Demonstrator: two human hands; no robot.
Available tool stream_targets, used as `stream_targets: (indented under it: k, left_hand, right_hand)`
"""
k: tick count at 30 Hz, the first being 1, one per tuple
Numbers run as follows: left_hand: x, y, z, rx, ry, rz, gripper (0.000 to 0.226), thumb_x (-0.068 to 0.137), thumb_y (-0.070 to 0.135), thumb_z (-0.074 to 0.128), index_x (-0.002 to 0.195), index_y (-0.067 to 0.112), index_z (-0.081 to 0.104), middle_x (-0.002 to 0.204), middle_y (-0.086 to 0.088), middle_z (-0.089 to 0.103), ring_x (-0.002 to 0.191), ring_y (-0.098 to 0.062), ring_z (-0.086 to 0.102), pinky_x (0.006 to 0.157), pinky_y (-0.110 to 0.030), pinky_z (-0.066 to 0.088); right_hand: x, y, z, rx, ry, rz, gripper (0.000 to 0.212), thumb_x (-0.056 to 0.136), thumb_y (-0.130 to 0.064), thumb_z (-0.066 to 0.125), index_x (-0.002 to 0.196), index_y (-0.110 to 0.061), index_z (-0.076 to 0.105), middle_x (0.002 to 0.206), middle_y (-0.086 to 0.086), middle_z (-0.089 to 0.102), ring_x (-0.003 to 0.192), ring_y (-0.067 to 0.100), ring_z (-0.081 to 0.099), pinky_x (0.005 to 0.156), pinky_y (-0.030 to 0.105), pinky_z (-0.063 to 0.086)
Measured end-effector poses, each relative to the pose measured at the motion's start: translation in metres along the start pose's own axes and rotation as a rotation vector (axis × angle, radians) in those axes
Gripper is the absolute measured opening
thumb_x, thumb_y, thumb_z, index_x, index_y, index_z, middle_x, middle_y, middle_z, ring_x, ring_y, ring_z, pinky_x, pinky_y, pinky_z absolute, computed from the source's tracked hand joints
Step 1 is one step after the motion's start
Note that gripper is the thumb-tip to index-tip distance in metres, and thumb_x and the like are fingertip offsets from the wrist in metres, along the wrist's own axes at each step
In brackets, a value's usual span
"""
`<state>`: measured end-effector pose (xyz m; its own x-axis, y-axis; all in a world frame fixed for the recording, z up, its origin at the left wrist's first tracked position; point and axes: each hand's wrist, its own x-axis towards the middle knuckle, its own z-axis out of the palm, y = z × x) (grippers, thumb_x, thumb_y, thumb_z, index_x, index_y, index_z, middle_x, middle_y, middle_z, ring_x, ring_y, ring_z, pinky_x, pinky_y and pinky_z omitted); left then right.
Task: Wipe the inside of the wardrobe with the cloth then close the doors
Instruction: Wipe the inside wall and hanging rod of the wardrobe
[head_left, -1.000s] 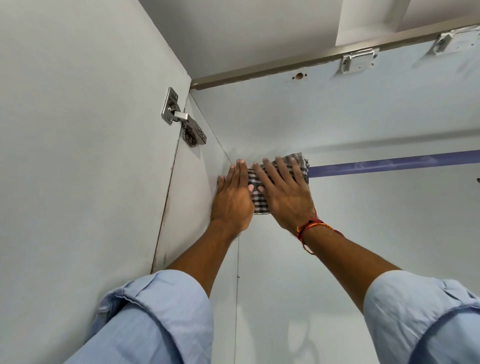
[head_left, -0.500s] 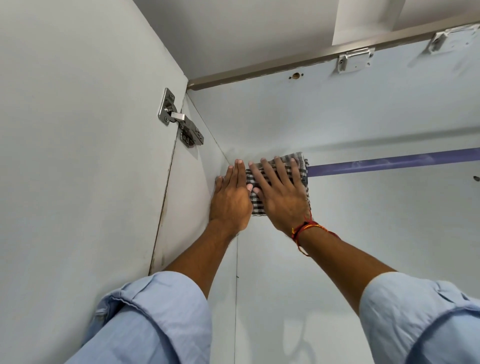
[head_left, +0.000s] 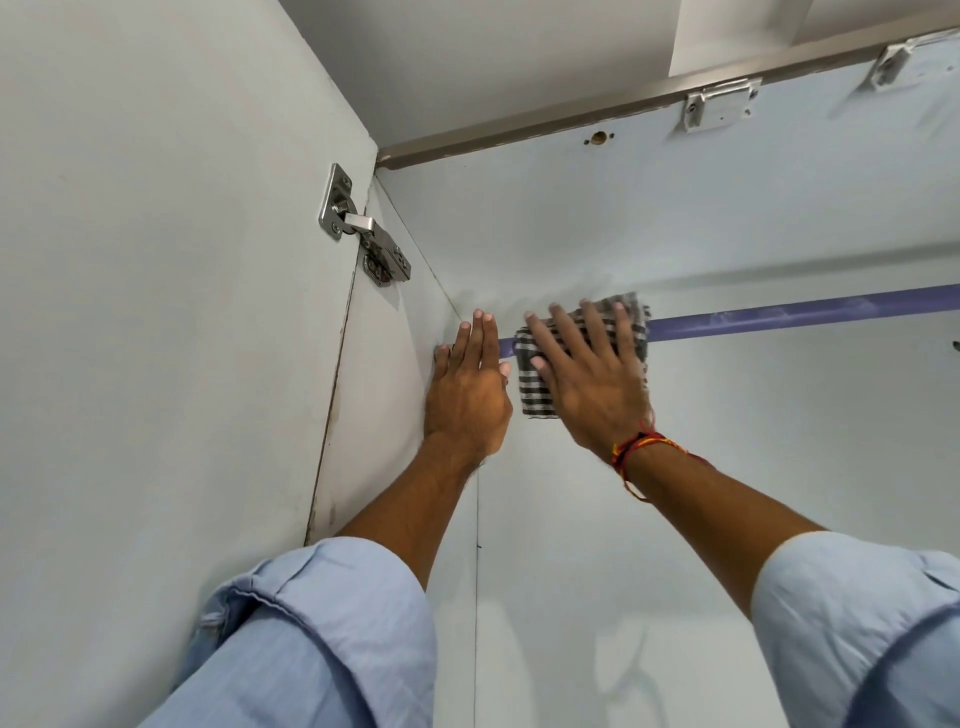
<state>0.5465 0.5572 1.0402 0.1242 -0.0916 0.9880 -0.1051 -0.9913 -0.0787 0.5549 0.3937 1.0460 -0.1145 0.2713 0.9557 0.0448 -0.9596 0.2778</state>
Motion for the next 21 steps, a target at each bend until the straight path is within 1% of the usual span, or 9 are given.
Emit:
stream_targets:
  k: [3,7,11,15,18,20,21]
  left_hand:
    - [0.000,-0.004,0.002,0.001,-0.012,0.012,0.061,0.109,0.028,0.019,0.163,0.007,-0.002,0.174,-0.010,0.001,0.162,-0.025,0.001,0.132,-0.046,0.008]
    - [0.000,-0.005,0.004,-0.029,0.005,0.013,0.060,0.109,0.025,0.020,0.163,0.007,0.000,0.174,-0.009,0.002,0.162,-0.024,0.001,0.132,-0.045,0.007]
    - [0.000,-0.004,0.006,-0.008,0.026,0.001,0.061,0.109,0.024,0.024,0.163,0.006,0.002,0.174,-0.009,0.004,0.162,-0.024,0.005,0.131,-0.046,0.011]
    - [-0.002,-0.002,0.005,0.056,0.029,-0.002,0.062,0.109,0.026,0.025,0.162,0.005,0.002,0.174,-0.010,0.005,0.161,-0.025,0.007,0.130,-0.046,0.012]
    - [-0.004,0.004,0.001,0.099,0.010,-0.044,0.063,0.109,0.028,0.024,0.162,0.003,0.001,0.173,-0.012,0.004,0.161,-0.026,0.006,0.131,-0.049,0.011]
    - [-0.006,0.019,-0.003,0.086,0.044,-0.066,0.064,0.109,0.031,0.024,0.161,0.001,0.002,0.173,-0.016,0.005,0.161,-0.029,0.006,0.131,-0.051,0.010]
    - [-0.006,0.031,-0.005,0.057,0.077,-0.037,0.064,0.109,0.032,0.024,0.161,0.001,0.003,0.173,-0.017,0.005,0.161,-0.029,0.006,0.131,-0.050,0.010]
  right_hand:
    - [0.004,-0.017,0.000,0.030,-0.037,-0.046,0.054,0.113,-0.042,0.021,0.164,-0.024,0.025,0.168,0.008,0.036,0.157,0.038,0.028,0.131,0.061,0.013]
    - [-0.003,0.013,-0.002,-0.016,-0.012,-0.119,0.055,0.112,-0.040,0.026,0.164,-0.022,0.024,0.165,0.008,0.041,0.154,0.037,0.035,0.130,0.058,0.020]
    - [-0.018,0.075,-0.007,-0.090,0.028,-0.017,0.052,0.112,-0.041,0.029,0.162,-0.026,0.030,0.158,0.005,0.049,0.150,0.036,0.041,0.129,0.056,0.023]
    - [-0.039,0.134,-0.012,-0.145,0.071,0.067,0.049,0.113,-0.041,0.027,0.159,-0.025,0.032,0.154,0.005,0.051,0.148,0.036,0.041,0.129,0.056,0.021]
    - [-0.043,0.147,-0.016,-0.151,0.063,0.080,0.047,0.113,-0.039,0.028,0.157,-0.024,0.032,0.152,0.005,0.050,0.147,0.037,0.040,0.129,0.055,0.020]
    - [-0.042,0.144,-0.019,-0.136,0.052,0.091,0.047,0.112,-0.038,0.028,0.157,-0.024,0.034,0.152,0.006,0.050,0.147,0.037,0.041,0.129,0.056,0.021]
    - [-0.042,0.143,-0.020,-0.123,0.043,0.095,0.047,0.112,-0.038,0.028,0.156,-0.023,0.036,0.152,0.006,0.050,0.147,0.037,0.041,0.129,0.057,0.020]
